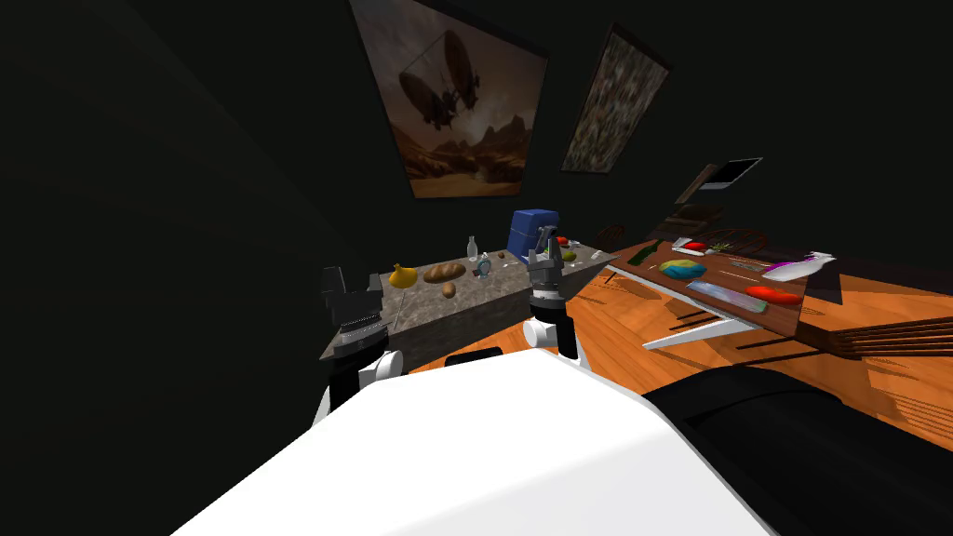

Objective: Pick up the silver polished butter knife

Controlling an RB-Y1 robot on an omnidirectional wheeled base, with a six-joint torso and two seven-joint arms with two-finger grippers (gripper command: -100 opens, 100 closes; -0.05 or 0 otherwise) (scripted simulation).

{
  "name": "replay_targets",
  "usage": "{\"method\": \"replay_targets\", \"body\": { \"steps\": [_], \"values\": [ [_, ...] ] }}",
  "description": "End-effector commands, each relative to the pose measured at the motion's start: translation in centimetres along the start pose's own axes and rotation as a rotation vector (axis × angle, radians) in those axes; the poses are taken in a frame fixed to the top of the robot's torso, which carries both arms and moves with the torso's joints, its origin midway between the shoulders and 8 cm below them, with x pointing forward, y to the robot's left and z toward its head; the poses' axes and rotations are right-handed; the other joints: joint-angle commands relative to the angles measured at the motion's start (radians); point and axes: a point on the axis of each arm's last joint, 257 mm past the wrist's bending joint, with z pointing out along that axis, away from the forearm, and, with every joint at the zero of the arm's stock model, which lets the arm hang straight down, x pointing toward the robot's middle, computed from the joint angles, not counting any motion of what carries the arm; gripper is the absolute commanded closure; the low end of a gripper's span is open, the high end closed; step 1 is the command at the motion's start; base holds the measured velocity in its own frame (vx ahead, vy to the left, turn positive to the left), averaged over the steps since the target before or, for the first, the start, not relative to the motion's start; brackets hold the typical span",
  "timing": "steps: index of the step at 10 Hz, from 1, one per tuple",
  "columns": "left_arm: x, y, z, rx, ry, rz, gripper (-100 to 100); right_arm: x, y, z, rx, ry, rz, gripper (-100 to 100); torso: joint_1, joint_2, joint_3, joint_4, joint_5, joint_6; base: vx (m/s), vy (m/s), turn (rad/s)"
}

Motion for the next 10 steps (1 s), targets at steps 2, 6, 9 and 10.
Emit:
{"method": "replay_targets", "body": {
  "steps": [2,6,9,10],
  "values": [
    [0.1,1.0,-0.2,-0.038,0.052,0.059,-100,0.0,0.0,0.0,0.0,0.0,0.0,0,0.001,0.001,0.0,0.0,0.0,0.0,-0.015,0.024,-0.144],
    [-0.8,3.6,-0.8,-0.135,0.102,0.178,-100,0.0,0.0,0.0,0.0,0.0,0.0,0,0.004,0.003,0.002,0.001,0.001,0.0,-0.036,0.054,-0.168],
    [-2.4,6.0,-1.6,-0.232,0.12,0.291,-100,0.0,0.0,0.0,0.0,0.0,0.0,0,0.005,0.003,0.002,0.001,0.001,0.0,-0.044,0.062,-0.258],
    [-3.2,6.9,-1.9,-0.27,0.124,0.332,-100,0.0,0.0,0.0,0.0,0.0,0.0,0,0.005,0.003,0.002,0.001,0.001,0.0,-0.044,0.065,-0.313]
  ]
}}
